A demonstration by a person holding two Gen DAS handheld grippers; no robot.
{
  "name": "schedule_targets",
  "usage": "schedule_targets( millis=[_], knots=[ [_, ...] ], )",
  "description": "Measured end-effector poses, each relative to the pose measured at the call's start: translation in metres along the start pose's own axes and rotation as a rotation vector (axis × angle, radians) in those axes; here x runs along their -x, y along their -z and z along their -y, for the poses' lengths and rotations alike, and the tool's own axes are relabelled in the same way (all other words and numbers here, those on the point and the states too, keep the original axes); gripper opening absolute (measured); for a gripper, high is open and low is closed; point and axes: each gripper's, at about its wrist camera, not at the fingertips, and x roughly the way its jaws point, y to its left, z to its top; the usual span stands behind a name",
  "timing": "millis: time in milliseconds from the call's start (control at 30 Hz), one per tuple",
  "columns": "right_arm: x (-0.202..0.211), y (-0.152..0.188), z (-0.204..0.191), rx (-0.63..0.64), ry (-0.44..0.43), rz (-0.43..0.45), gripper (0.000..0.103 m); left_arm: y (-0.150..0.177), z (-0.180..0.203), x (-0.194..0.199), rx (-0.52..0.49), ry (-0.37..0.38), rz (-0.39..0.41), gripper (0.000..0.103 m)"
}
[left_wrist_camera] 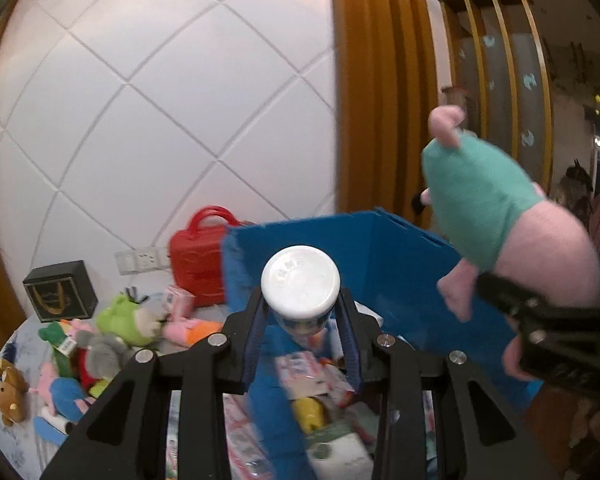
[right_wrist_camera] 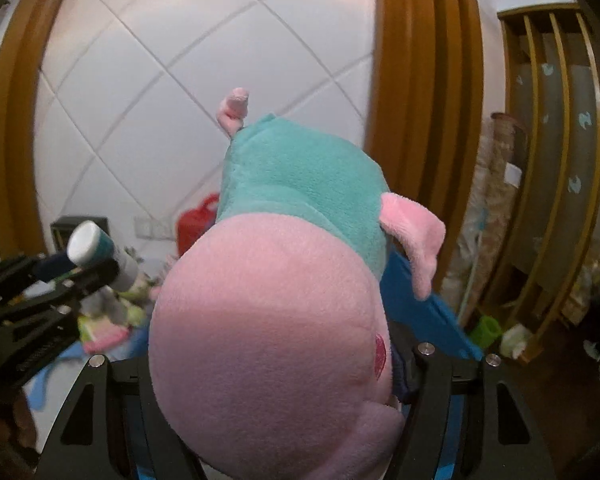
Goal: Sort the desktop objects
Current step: 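Carry the bottle and pink pig over the crate and release both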
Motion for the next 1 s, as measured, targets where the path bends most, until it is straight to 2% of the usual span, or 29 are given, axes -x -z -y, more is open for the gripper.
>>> schedule_targets(
  millis=[133, 333, 600, 767, 800, 833, 900, 933, 1000],
  knots=[
    [-0.019, 0.019, 0.044, -0.014, -0.006, -0.060, 0.069, 0.003, 0.038, -0.021, -0.021, -0.012, -0.065, 0.033],
    [-0.043, 0.043, 0.090, -0.042, -0.004, -0.113, 0.070, 0.010, 0.070, -0.043, -0.040, -0.020, -0.140, 0.033],
    [-0.067, 0.054, 0.109, -0.031, -0.012, -0.172, 0.071, 0.011, 0.090, -0.055, -0.060, -0.025, -0.164, 0.034],
    [-0.068, 0.061, 0.112, -0.035, -0.007, -0.187, 0.072, 0.012, 0.095, -0.059, -0.060, -0.050, -0.177, 0.034],
    [-0.067, 0.061, 0.113, -0.034, -0.009, -0.186, 0.074, 0.012, 0.096, -0.059, -0.056, -0.058, -0.179, 0.040],
    [-0.065, 0.061, 0.114, -0.034, -0.006, -0.181, 0.081, 0.013, 0.095, -0.059, -0.054, -0.064, -0.184, 0.051],
    [-0.060, 0.061, 0.115, -0.036, 0.003, -0.168, 0.093, 0.014, 0.094, -0.058, -0.050, -0.064, -0.185, 0.065],
    [-0.057, 0.062, 0.116, -0.036, 0.002, -0.161, 0.095, 0.015, 0.094, -0.056, -0.048, -0.064, -0.180, 0.071],
    [-0.052, 0.064, 0.112, -0.034, 0.000, -0.155, 0.096, 0.016, 0.094, -0.054, -0.052, -0.067, -0.177, 0.075]
  ],
)
